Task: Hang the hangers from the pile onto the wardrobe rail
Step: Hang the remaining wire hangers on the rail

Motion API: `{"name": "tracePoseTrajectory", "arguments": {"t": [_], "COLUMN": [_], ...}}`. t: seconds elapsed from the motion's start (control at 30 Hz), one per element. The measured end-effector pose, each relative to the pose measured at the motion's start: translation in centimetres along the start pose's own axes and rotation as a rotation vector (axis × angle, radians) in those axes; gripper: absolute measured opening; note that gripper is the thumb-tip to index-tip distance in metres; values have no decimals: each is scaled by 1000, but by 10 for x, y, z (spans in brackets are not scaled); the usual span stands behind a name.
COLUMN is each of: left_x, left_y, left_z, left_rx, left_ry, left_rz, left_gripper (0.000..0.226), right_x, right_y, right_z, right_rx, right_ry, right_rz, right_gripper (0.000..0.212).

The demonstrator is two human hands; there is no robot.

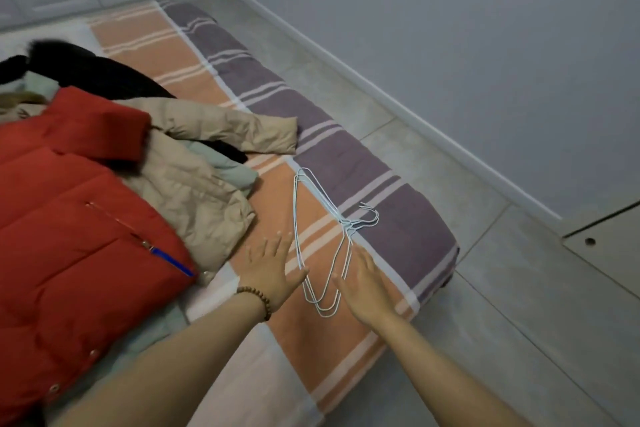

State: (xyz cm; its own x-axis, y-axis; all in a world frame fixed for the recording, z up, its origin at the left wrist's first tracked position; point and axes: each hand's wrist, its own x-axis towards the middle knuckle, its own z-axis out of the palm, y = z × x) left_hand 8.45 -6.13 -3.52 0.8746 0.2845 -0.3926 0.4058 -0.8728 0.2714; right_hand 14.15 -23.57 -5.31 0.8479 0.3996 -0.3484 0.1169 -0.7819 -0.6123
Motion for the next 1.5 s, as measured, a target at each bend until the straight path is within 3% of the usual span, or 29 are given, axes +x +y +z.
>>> {"name": "tracePoseTrajectory", "arguments": {"t": [0.27,0.4,0.53,0.77,0.9,1.0,1.2,1.37,1.5], "left_x": [44,58,61,75,68,58,26,-29,-84], "left_y": [-25,-30,-28,-27,-23,-19,16,69,112], "left_z": [85,114,128,120,102,72,-22,-125,-195], "left_rx": [-130,-400,-579,-1015,-1347,-1512,-1337,-1289,-1199], "left_ry": [-113,-209,-259,-267,-122,-150,-141,-170,-268], "left_rz": [-99,-189,-270,-456,-552,-459,-122,157,399], "left_gripper": [72,73,71,52,29,29,21,12,20], "right_x": [61,83,98,102,91,70,12,-60,-136], "right_y": [45,63,75,57,36,14,-36,-89,-124], "right_z": [79,102,117,124,107,72,-25,-130,-204], "right_rx": [477,707,838,920,978,1115,1149,1135,1132], "right_ry": [-76,-76,-18,-92,-136,-140,-56,225,444], "right_rz": [231,393,488,474,372,298,90,-81,-188], "right_gripper": [61,69,61,36,24,18,8,11,11]}}
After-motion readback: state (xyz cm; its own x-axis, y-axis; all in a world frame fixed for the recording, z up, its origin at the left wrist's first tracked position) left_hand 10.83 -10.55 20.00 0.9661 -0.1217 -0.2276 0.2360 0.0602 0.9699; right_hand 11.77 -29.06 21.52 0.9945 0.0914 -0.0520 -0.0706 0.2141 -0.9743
